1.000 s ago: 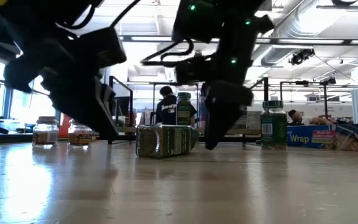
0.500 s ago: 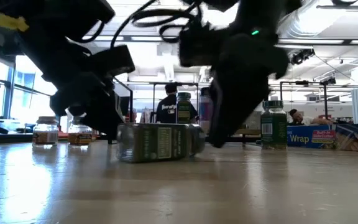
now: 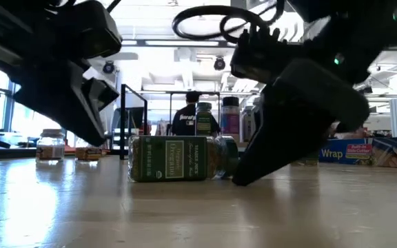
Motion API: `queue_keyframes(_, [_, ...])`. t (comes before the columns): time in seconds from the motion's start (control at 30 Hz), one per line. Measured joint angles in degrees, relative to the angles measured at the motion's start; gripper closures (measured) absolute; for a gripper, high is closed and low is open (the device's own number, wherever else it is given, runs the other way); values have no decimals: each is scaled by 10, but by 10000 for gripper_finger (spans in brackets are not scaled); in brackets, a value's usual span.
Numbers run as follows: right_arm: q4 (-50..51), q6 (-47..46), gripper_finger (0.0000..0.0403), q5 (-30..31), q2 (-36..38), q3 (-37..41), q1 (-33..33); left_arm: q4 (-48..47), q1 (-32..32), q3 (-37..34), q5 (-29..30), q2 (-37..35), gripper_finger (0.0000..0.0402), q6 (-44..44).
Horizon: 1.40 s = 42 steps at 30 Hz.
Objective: Shelf spices
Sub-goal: Put the left green seasoning bottle on the shelf aligned with the other green seasoning bottle bottles
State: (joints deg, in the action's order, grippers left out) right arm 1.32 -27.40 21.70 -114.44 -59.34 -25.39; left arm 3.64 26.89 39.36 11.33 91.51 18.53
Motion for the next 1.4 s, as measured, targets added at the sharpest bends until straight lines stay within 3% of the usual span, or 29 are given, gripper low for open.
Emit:
queue_keyframes(0.17, [-86, 47, 116, -26, -1, 37, 17, 72, -8, 0, 1, 50, 387, -2])
queue_keyframes(0.47, [-88, 77, 116, -65, 8, 38, 41, 106, -31, 0, -10, 84, 387, -10])
queue_keyframes(0.6, [-58, 71, 116, -76, 35, 33, 44, 107, -33, 0, 16, 85, 387, -12])
queue_keyframes(1.07, [215, 68, 116, -67, 60, -143, 42, 109, -33, -1, 53, 86, 387, -7])
queue_keyframes(1.4, [210, 117, 116, -52, 64, -221, 52, 130, -44, -2, 60, 86, 387, -12])
